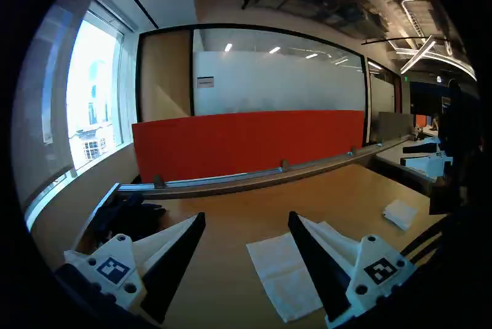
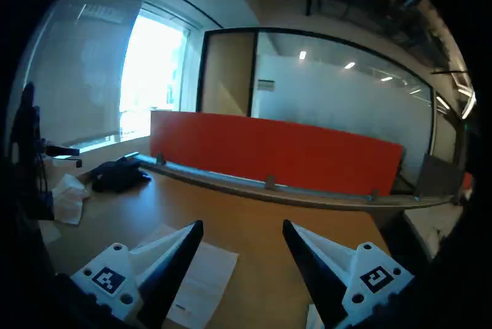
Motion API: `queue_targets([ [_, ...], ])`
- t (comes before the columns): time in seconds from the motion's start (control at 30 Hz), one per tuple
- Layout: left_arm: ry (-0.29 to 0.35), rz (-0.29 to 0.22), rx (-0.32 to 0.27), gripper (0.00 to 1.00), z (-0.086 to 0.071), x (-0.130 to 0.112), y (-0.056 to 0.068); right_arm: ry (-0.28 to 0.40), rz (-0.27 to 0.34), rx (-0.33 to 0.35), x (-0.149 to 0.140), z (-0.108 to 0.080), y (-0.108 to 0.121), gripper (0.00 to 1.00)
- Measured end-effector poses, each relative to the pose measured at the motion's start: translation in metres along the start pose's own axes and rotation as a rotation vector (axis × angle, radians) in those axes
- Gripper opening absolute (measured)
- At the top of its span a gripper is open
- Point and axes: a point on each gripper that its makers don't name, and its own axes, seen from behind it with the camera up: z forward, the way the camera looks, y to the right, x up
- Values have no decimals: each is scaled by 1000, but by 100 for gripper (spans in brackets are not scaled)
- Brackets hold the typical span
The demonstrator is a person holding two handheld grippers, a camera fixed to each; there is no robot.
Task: Fold towel
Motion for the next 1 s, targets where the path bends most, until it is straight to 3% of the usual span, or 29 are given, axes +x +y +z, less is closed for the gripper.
queue_targets([
  [0.2, -42, 20, -82, 100, 5, -3, 20, -64, -38, 82, -6, 5, -17, 100],
  [0.5, -95, 55, -127, 100, 13, -20, 36, -110, -52, 126, -21, 9, -26, 100],
  [1.0, -218, 49, -185, 100, 21, -96, 50, -213, -121, 184, -90, 19, -42, 100],
])
